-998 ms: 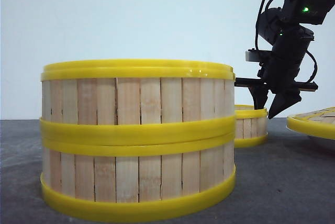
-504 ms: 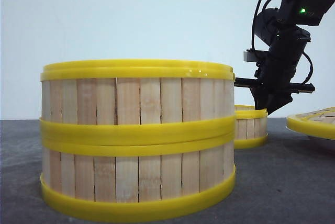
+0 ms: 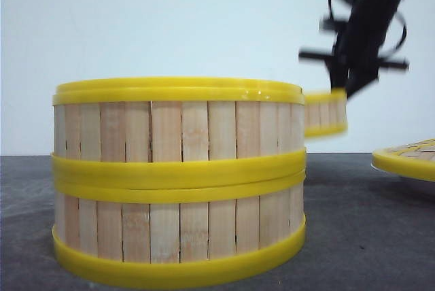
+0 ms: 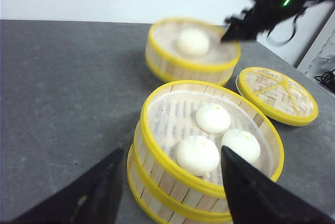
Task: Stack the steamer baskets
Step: 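Pinch the basket rim with the right gripper and lift it, then carry the basket over the two-basket stack and lower it on top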
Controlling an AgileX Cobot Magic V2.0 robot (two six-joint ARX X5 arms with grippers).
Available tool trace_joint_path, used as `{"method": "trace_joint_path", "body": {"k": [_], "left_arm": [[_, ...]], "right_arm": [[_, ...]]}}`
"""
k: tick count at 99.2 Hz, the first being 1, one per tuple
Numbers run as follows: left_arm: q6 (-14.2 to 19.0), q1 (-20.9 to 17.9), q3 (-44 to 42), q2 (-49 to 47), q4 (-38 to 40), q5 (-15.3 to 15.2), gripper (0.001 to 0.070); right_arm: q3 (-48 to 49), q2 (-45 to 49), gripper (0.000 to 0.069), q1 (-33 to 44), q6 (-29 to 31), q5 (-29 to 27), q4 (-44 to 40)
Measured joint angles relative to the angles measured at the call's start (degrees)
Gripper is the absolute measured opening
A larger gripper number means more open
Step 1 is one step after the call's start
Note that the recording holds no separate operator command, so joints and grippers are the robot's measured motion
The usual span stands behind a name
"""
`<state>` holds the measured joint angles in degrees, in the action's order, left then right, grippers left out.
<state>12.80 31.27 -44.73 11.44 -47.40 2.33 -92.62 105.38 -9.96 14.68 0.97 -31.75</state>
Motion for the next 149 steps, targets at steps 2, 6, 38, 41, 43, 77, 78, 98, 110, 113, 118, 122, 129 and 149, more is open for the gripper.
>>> {"method": "trace_joint_path", "body": {"k": [2,6,38,41,43,77,78,98,110,113,118,122,129,149], "left_arm": [[-0.13,0.0,0.0,0.0,-0.02,0.0,0.0347],[-0.2,0.0,0.0,0.0,-0.02,0.0,0.0347],[-1.4,0.0,0.0,0.0,-0.02,0.0,0.0347],[-1.53,0.0,0.0,0.0,-0.04,0.0,0.0347],[-1.66,0.0,0.0,0.0,-0.02,0.0,0.0347],[-2.69,0.0,0.0,0.0,-0.02,0.02,0.0347],[-2.69,0.0,0.0,0.0,-0.02,0.02,0.0347],[-2.69,0.0,0.0,0.0,-0.02,0.09,0.0347],[-2.71,0.0,0.0,0.0,-0.02,0.57,0.0347],[-2.71,0.0,0.0,0.0,-0.04,0.59,0.0347],[-2.71,0.0,0.0,0.0,-0.07,0.59,0.0347],[-2.71,0.0,0.0,0.0,-0.2,0.59,0.0347],[-2.71,0.0,0.0,0.0,-0.44,0.59,0.0347],[-2.71,0.0,0.0,0.0,-0.44,0.59,0.0347]], "right_arm": [[-0.48,-0.92,0.0031,0.0,-0.42,0.07,-0.35],[-1.25,-2.89,0.0031,0.11,-1.14,0.09,-1.16],[-1.73,-19.02,0.0031,-0.79,-7.02,5.03,-12.0],[-1.73,-20.35,0.0031,-1.25,-7.52,5.29,-12.74],[-1.73,-21.27,0.0031,-1.57,-7.82,5.51,-13.18],[-1.73,-29.46,0.0031,-7.17,-10.34,9.42,-21.03],[-1.7,-29.44,0.0031,-7.37,-10.38,9.42,-21.27],[0.96,-28.89,0.0031,-12.72,-10.99,9.27,-21.57],[4.39,-28.92,0.0031,-16.87,-11.45,9.22,-18.62],[5.35,-28.89,0.0031,-17.73,-11.43,9.07,-17.9],[7.08,-28.89,0.0031,-19.1,-11.5,8.68,-16.35],[8.35,-28.89,0.0031,-20.15,-11.47,7.98,-15.39],[10.14,-28.85,0.0031,-21.66,-11.47,6.19,-14.03],[13.29,-28.44,0.0031,-24.55,-11.43,4.02,-11.69]]}}
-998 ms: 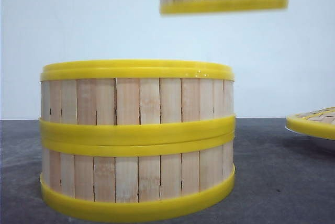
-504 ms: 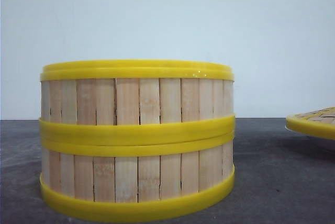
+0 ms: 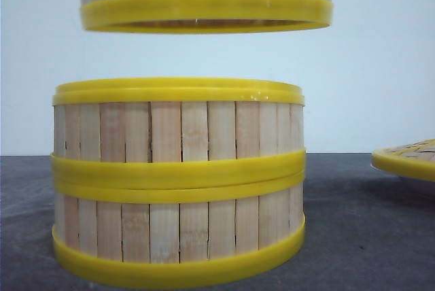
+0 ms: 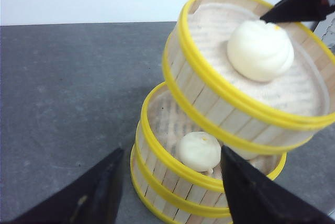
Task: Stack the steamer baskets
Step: 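Carry the basket over the two-basket stack and lower it on top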
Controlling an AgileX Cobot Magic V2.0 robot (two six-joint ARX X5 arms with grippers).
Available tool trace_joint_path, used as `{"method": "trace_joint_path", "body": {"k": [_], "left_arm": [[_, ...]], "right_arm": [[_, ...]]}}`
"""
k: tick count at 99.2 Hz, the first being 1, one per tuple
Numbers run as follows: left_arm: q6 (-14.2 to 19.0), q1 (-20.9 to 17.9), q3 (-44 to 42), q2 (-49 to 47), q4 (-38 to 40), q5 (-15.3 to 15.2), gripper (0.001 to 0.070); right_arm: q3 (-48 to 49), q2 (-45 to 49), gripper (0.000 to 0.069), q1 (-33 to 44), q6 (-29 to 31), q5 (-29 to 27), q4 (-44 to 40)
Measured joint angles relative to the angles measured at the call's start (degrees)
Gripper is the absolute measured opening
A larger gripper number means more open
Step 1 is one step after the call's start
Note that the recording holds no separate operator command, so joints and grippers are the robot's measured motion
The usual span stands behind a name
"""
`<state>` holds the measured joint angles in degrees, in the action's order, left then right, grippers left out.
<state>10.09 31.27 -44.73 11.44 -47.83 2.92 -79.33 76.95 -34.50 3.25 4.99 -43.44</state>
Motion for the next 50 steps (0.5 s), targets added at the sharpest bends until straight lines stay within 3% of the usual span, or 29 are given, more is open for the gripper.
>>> {"method": "trace_joint_path", "body": {"k": [50], "left_arm": [[0.0,0.0,0.0,0.0,0.02,0.02,0.0347]], "right_arm": [[1.77,5.4,0.0031,-1.79,1.11,0.63,4.46]]}}
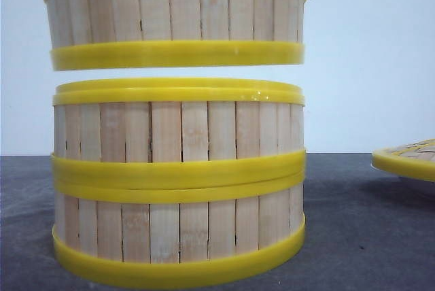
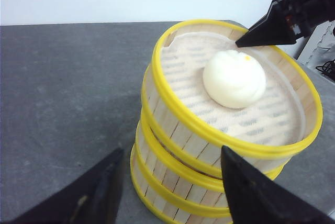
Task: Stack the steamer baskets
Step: 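Carry the basket over the two-basket stack and lower it on top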
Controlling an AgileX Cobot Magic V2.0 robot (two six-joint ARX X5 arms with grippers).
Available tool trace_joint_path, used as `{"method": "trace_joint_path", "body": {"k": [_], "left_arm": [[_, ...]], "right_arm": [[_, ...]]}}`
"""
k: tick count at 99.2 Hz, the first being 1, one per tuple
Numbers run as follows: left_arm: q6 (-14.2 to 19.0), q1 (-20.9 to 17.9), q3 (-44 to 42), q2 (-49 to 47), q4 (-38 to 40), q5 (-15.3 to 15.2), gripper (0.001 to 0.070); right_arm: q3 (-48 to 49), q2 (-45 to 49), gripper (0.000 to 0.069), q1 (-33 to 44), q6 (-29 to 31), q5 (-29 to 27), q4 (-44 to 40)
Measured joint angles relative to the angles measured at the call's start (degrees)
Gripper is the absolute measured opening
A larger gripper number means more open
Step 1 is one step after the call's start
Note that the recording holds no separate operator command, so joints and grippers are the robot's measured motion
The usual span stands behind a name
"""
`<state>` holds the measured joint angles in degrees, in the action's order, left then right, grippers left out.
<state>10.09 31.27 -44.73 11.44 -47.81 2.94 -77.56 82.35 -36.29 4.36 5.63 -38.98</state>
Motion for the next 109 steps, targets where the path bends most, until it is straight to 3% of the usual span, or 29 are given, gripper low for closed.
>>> {"method": "trace_joint_path", "body": {"k": [109], "left_arm": [[-1.51,0.0,0.0,0.0,-1.53,0.0,0.0347]], "right_arm": [[0.0,2.97,0.0027,1.38,0.39,-3.56,-4.17]]}}
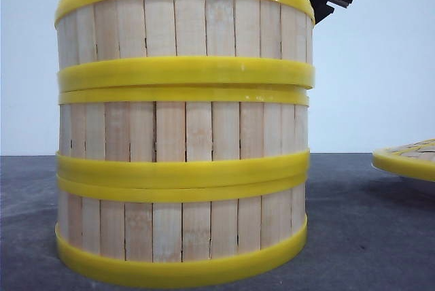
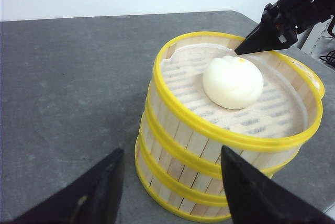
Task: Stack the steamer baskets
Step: 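Carry the basket over the two-basket stack and lower it on top, then open the right gripper and withdraw it from the stack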
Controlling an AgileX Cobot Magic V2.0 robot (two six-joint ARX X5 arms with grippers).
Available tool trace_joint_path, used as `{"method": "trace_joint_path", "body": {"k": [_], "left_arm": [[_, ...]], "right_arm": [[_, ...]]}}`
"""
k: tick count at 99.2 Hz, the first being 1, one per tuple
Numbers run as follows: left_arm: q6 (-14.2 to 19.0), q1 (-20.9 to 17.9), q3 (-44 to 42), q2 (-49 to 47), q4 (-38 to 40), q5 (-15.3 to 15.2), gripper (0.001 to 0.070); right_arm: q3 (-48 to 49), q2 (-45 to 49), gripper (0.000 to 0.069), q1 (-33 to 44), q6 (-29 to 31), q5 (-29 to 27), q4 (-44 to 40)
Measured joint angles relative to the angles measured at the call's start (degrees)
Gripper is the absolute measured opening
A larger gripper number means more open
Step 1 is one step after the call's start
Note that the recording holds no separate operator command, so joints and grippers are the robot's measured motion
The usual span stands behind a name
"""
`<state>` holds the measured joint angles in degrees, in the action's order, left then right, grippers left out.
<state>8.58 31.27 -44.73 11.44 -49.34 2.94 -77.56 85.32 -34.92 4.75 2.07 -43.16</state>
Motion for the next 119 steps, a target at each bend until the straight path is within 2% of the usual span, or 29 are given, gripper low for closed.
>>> {"method": "trace_joint_path", "body": {"k": [16,21,26,36,41,47,66,79,98,119], "left_arm": [[0.0,0.0,0.0,0.0,0.0,0.0,0.0347],[0.0,0.0,0.0,0.0,0.0,0.0,0.0347],[0.0,0.0,0.0,0.0,0.02,0.0,0.0347],[0.0,0.0,0.0,0.0,0.02,0.0,0.0347],[0.0,0.0,0.0,0.0,0.02,0.0,0.0347],[0.0,0.0,0.0,0.0,0.02,0.0,0.0347],[0.0,0.0,0.0,0.0,0.02,0.0,0.0347],[0.0,0.0,0.0,0.0,0.07,0.0,0.0347],[-0.2,0.0,0.0,0.0,0.37,0.0,0.0347],[-0.66,0.0,0.0,0.0,1.2,0.0,0.0347]], "right_arm": [[0.0,0.0,0.0029,0.15,0.0,0.11,-0.35],[0.0,0.0,0.005,0.15,0.04,0.09,-0.39],[0.0,0.0,0.0115,0.22,0.15,-0.28,-0.5],[0.0,0.0,0.0303,0.66,0.35,-0.79,-0.11],[0.0,0.0,0.0359,0.92,0.57,-0.83,0.35],[0.0,0.0,0.0391,1.03,0.66,-0.98,1.49],[0.0,-1.27,0.0411,0.87,0.66,-0.9,4.83],[0.0,-7.04,0.0411,0.87,0.66,-2.58,6.19],[-0.09,-18.84,0.0411,1.01,0.63,-8.72,4.96],[-0.09,-26.99,0.0411,3.87,0.63,-16.39,-3.37]]}}
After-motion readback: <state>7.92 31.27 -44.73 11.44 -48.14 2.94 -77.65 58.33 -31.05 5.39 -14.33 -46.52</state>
